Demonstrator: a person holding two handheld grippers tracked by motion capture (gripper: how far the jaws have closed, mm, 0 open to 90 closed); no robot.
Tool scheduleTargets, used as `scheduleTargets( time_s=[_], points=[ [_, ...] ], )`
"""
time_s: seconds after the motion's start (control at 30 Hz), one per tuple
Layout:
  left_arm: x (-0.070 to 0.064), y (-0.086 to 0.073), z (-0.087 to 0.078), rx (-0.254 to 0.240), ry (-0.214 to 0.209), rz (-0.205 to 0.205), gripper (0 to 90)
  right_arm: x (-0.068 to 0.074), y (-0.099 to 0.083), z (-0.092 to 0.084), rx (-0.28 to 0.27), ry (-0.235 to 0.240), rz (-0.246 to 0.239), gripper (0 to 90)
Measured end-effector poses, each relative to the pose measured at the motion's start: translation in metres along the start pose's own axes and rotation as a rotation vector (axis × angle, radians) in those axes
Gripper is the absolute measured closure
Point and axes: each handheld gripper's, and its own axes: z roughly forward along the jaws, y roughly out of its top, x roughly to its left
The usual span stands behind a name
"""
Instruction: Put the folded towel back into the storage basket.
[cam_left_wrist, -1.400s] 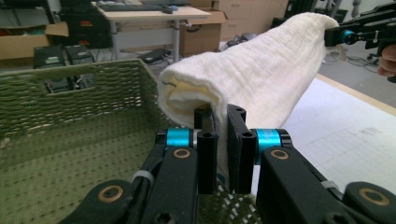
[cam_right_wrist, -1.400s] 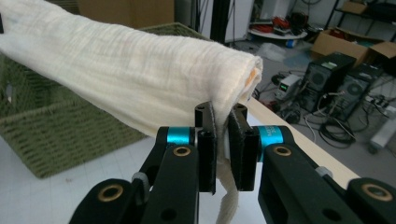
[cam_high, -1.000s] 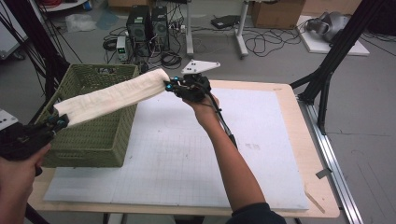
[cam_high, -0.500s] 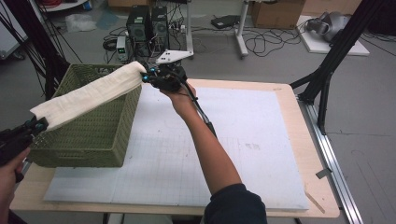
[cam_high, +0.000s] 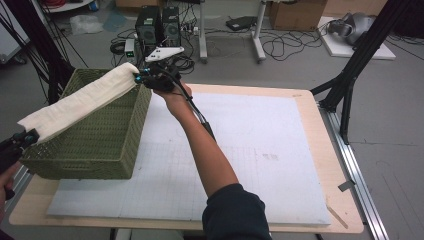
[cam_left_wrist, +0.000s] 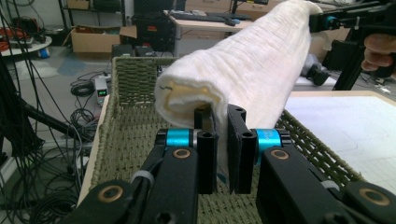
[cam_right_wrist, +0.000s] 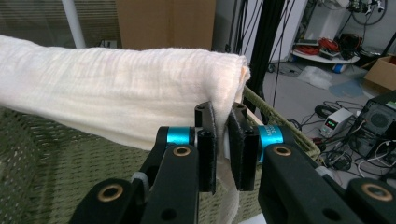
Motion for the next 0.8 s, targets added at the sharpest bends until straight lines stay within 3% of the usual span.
scheduleTargets(
  time_s=[0.43, 0.8],
  points=[
    [0.005, -0.013, 0.003, 0.025, 0.025, 0.003, 83.4, -0.003, 0.003, 0.040, 0.054, -0.018, 0.012, 83.2],
    [0.006, -0.015, 0.002, 0.029, 0.033, 0.014, 83.4, -0.003, 0.003, 0.057, 0.051, -0.036, 0.023, 83.2]
  ],
)
